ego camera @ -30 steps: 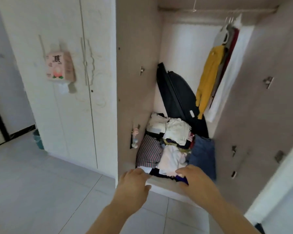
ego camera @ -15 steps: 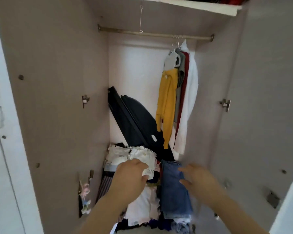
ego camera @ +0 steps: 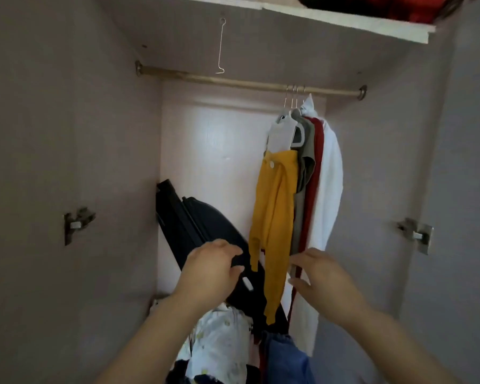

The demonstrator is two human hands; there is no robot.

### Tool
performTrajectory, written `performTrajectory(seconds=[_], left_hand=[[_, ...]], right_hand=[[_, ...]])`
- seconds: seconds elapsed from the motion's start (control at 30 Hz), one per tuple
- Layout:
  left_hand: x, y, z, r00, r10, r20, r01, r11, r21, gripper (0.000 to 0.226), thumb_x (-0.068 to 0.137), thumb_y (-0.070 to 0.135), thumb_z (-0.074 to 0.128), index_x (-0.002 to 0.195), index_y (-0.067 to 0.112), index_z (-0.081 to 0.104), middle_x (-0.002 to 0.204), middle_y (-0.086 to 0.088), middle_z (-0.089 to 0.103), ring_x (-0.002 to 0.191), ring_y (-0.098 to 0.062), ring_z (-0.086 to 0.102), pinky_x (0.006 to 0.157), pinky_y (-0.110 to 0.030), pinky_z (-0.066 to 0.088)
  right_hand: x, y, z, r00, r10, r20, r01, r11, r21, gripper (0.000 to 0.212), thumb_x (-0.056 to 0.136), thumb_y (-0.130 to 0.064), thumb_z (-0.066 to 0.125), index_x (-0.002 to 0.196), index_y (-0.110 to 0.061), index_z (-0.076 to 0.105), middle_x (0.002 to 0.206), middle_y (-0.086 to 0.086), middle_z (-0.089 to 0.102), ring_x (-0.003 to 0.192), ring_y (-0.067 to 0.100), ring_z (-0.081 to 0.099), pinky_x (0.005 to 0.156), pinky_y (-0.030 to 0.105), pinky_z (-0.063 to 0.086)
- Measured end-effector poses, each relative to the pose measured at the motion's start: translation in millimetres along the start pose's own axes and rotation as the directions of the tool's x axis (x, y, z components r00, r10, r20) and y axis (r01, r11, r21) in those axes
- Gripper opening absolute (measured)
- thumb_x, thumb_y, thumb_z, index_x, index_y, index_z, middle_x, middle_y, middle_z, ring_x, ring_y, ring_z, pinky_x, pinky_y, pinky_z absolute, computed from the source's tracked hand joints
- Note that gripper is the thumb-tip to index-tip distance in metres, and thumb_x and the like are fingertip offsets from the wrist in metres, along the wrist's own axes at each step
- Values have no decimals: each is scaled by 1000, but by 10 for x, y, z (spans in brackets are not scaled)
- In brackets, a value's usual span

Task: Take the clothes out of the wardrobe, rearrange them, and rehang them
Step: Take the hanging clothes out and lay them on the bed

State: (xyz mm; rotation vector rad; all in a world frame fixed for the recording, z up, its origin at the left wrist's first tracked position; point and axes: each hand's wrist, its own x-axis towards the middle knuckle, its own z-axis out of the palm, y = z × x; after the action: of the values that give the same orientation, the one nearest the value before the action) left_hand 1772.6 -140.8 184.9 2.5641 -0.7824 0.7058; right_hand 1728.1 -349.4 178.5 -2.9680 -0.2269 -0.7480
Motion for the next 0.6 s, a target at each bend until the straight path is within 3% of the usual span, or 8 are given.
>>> performTrajectory(seconds=[0.13, 0.27, 0.4, 0.6], left_hand=[[676, -126, 34, 998, 9, -60, -8, 1000, 15, 39, 95, 33, 47, 132, 25, 48, 132, 6, 49, 119, -12, 45, 102, -27, 35], [1279, -314, 71, 992, 10, -124, -12, 1000, -18, 36, 95, 29, 47, 130, 26, 50, 131, 8, 51, 116, -10, 47, 101, -25, 36], [1893, -480, 55, 988, 15, -152, -22, 999, -47, 36, 95, 31, 46, 131, 27, 49, 134, 7, 48, 118, -11, 47, 102, -28, 37], [2724, -751, 88, 968, 63, -243, -94, 989, -118, 36, 95, 33, 46, 131, 29, 48, 134, 9, 48, 117, -8, 47, 97, -20, 35]], right_hand=[[810, 175, -96, 991, -105, -83, 106, 994, 8, 26, 94, -19, 48, 117, -17, 61, 113, 0, 57, 104, 15, 51, 87, 26, 45], [1554, 324, -259, 981, -148, -125, 147, 989, -20, 40, 96, -26, 46, 136, -24, 44, 137, -5, 43, 125, 11, 39, 96, 14, 29], [2221, 446, -385, 967, -133, -217, 124, 991, -58, 39, 94, -26, 51, 133, -23, 48, 135, -2, 47, 121, 15, 44, 96, 23, 36], [3081, 532, -497, 933, -108, -344, 46, 982, -183, 36, 93, -24, 51, 129, -23, 52, 126, 1, 51, 114, 19, 48, 93, 35, 47]])
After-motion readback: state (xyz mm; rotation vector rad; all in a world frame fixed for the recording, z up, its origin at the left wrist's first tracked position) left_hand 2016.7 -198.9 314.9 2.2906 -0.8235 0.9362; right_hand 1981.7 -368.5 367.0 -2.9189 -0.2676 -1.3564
